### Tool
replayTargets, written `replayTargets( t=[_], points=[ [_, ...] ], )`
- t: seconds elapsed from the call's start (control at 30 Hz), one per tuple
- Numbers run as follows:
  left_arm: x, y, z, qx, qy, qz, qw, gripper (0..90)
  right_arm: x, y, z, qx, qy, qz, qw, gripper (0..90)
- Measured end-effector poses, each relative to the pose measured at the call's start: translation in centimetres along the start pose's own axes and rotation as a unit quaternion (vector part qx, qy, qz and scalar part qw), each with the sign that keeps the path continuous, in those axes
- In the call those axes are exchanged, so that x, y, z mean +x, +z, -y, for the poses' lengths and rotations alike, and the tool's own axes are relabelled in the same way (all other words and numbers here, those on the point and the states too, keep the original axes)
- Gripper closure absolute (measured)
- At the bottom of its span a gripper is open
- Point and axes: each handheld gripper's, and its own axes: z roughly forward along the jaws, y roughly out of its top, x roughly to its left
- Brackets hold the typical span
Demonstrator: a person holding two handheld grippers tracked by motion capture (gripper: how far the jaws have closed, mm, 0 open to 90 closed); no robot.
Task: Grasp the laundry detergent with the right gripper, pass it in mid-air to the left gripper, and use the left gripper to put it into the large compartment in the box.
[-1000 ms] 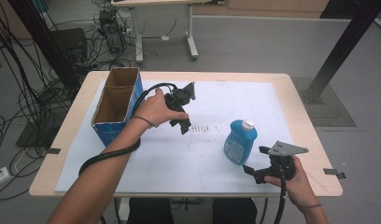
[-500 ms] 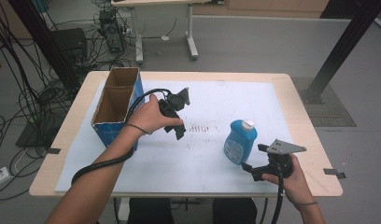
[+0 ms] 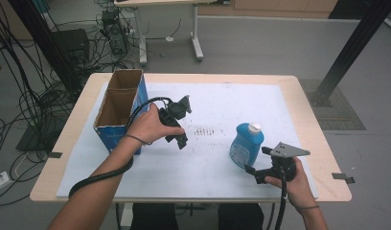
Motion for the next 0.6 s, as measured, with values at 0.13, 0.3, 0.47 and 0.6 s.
replayTargets(
  t=[0.13,0.3,0.47,0.6],
  points=[
    [0.1,0.1,0.3,-0.001,-0.002,0.004,1.0,6.9,0.0,0.3,0.2,-0.005,0.003,-0.001,1.0,3.4],
    [0.1,0.2,0.6,-0.002,-0.003,0.005,1.0,6.9,0.1,0.6,0.4,-0.011,0.005,-0.001,0.9999,3.4],
    [0.0,0.2,1.0,-0.007,-0.004,0.006,1.0,6.9,0.1,1.0,0.5,-0.015,0.004,-0.003,0.9999,3.4],
    [0.0,0.4,1.2,-0.01,-0.005,0.006,0.9999,6.9,0.1,1.4,0.6,-0.019,0.007,-0.005,0.9998,3.3]
  ],
)
